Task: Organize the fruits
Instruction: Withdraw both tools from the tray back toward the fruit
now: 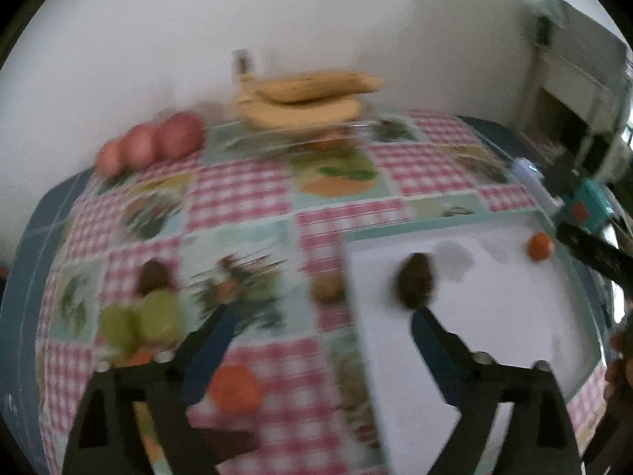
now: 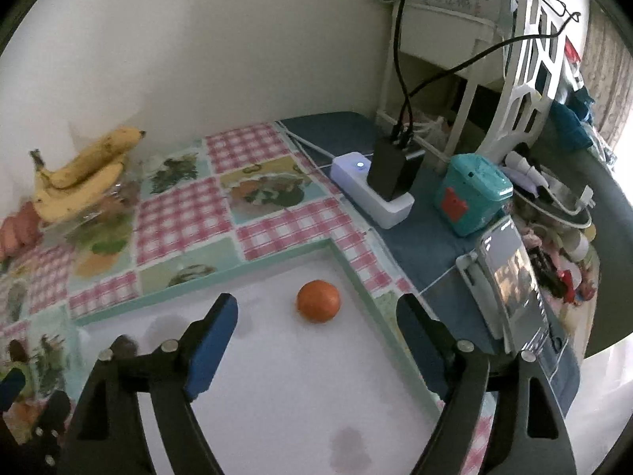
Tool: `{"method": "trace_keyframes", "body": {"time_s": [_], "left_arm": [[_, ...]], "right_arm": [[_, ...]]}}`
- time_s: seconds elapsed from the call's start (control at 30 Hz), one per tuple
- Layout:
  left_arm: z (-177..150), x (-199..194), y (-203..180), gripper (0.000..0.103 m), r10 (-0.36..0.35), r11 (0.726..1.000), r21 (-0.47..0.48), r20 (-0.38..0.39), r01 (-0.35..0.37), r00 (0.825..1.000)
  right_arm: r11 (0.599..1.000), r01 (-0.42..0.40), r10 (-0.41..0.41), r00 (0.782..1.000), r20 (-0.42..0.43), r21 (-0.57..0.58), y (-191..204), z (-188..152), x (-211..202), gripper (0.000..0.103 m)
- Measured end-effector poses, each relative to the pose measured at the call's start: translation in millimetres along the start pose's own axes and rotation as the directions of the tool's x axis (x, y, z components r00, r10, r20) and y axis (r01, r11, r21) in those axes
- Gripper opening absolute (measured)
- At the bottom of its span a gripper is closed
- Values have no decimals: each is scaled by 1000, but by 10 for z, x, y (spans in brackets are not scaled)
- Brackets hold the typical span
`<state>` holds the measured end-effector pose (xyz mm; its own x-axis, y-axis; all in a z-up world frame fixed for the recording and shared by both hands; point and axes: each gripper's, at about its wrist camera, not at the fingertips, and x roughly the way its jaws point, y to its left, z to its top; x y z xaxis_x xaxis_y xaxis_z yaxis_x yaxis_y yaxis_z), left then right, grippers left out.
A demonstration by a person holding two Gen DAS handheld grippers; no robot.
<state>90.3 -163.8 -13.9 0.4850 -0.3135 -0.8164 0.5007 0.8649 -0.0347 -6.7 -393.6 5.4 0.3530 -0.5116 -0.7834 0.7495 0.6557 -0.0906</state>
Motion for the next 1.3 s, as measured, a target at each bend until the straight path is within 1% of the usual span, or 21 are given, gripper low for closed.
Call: {"method": "trace_keyframes", "body": {"time_s": [0.03,0.1,0.17,0.2,0.27,0.3,0.33,0.43,0.5,0.57,0.63,0.73,0.8,0.87,0.9,0.97,1.0,1.07,1.17,1.2,1.3], "left_arm": [[-26,-22,135,100,31,999,-29,3,-31,1000],[-69,-54,383,102,73,993,-90,1,-73,997],[-147,-102,718,103,115,974,-198,-7,-114,993],[-184,-123,880,103,137,958,-252,-13,-136,991],[-265,-192,1183,103,218,920,-328,-25,-214,976],[-296,-214,1258,103,246,908,-342,-27,-240,969],[-334,-254,1369,103,286,890,-361,-34,-279,958],[-447,-353,1608,103,347,854,-398,-46,-336,937],[-484,-405,1734,103,355,841,-419,-48,-342,933],[-490,-444,1826,103,350,838,-431,-48,-336,935],[-498,-483,1902,103,341,834,-447,-44,-323,939],[-481,-496,1959,103,305,837,-464,-41,-289,951],[-460,-505,1959,103,291,846,-454,-48,-281,955],[-449,-513,1953,103,308,848,-440,-46,-296,950],[-441,-509,1963,103,325,844,-433,-53,-315,944],[-443,-538,1998,103,327,840,-443,-48,-314,944],[-445,-566,2032,103,326,833,-463,-32,-303,945],[-444,-606,2090,103,339,816,-489,-28,-308,941],[-448,-608,2152,103,399,773,-506,-83,-384,913],[-452,-596,2159,103,397,774,-502,-90,-386,914],[-471,-516,2152,103,312,814,-490,-86,-312,946]], "right_arm": [[1000,-5,5,1000,-3,-1,18,-43,-21,84],[1000,-14,14,1000,-17,-14,69,-140,-36,93],[999,-30,29,999,-29,-40,141,-248,-41,93],[998,-40,38,998,-39,-55,193,-317,-34,93],[996,-63,59,997,-52,-61,250,-415,-43,93],[994,-91,87,994,-60,-55,286,-467,-53,93],[993,-111,108,992,-65,-50,315,-501,-72,93],[987,-136,132,990,-52,-86,488,-582,-178,93],[980,-160,158,987,-25,-121,627,-604,-293,93],[968,-212,213,977,-7,-134,767,-653,-405,93],[953,-262,263,965,-20,-151,930,-713,-469,93],[938,-275,270,961,-52,-212,1206,-813,-526,94],[919,-307,298,952,-76,-248,1376,-889,-562,94],[892,-352,335,936,-105,-283,1550,-950,-596,94],[878,-373,355,928,-115,-299,1618,-973,-618,94],[853,-410,393,912,-119,-324,1743,-1008,-675,94],[846,-419,402,908,-123,-329,1784,-1016,-699,94],[834,-444,428,895,-125,-329,1846,-1028,-720,94],[810,-501,478,865,-152,-306,1911,-1038,-708,94],[803,-513,488,858,-158,-305,1925,-1044,-709,93],[799,-519,490,855,-172,-302,1998,-1061,-674,93]]}}
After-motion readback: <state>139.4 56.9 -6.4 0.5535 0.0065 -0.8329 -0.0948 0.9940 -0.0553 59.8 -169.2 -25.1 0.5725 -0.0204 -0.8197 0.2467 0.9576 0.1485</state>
